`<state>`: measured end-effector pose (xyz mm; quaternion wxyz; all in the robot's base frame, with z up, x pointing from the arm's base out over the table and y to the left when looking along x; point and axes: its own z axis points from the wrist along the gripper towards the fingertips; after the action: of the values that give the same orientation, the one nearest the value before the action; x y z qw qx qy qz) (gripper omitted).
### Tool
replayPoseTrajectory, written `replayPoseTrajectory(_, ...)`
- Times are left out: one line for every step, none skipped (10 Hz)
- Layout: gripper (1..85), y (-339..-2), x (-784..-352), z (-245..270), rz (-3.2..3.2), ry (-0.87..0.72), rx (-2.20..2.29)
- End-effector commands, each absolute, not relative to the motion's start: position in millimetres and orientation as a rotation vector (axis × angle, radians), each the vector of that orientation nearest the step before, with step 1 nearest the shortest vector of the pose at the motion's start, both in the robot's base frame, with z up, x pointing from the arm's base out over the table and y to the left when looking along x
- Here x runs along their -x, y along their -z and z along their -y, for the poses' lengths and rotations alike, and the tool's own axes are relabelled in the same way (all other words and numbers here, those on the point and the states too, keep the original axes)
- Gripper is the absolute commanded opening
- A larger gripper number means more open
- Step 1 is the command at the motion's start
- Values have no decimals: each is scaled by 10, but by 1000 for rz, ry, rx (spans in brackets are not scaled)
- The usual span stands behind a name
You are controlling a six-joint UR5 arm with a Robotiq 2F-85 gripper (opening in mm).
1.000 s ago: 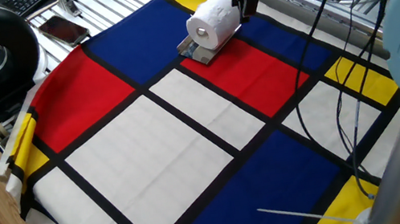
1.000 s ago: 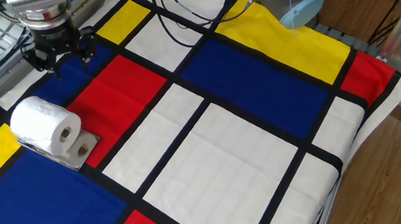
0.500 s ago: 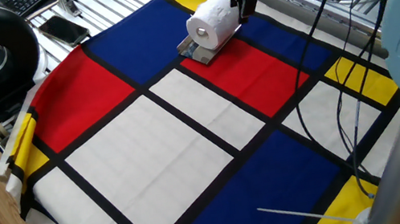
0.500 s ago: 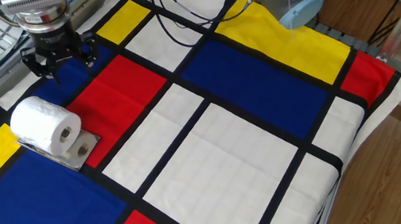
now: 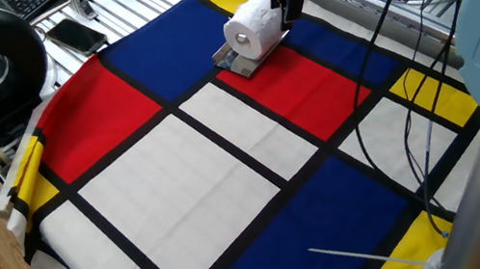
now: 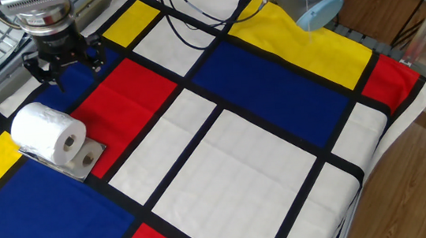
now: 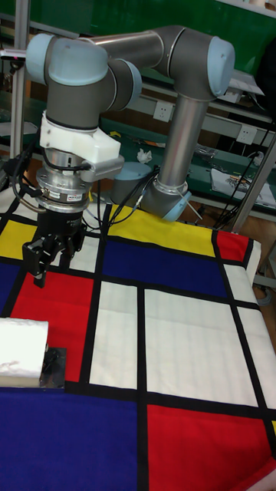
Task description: Take the roll of paper down from the shelf
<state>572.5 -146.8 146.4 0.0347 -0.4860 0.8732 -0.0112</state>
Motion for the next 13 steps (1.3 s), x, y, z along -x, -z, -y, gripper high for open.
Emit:
replayPoseTrajectory(607, -1507, -5893, 1527, -2613, 86, 1588)
replayPoseTrajectory(613, -1500, -5940, 1535, -2602, 92, 1611)
replayPoseTrajectory(613, -1476, -5984, 1545, -2596, 87, 1621)
replayPoseTrajectory(613, -1448, -6036, 1547, -2586, 68, 1639)
replayPoseTrajectory(620, -1412, -6095, 1533, -2570, 43, 1664)
replayPoseTrajectory(623, -1368, -6154, 1493, -2544, 17, 1693)
replayPoseTrajectory(623, -1345, -6186, 1459, -2525, -5, 1728)
replayPoseTrajectory(617, -1331, -6240, 1436, -2496, -10, 1777)
replayPoseTrajectory(613, -1327, -6307, 1405, -2466, -7, 1822)
replayPoseTrajectory(633, -1328, -6291, 1375, -2478, -26, 1808)
replayPoseTrajectory(653, -1328, -6334, 1427, -2497, 12, 1778)
replayPoseTrajectory(653, -1329, -6370, 1462, -2507, 41, 1757)
replayPoseTrajectory(653, -1330, -6382, 1454, -2509, 40, 1744)
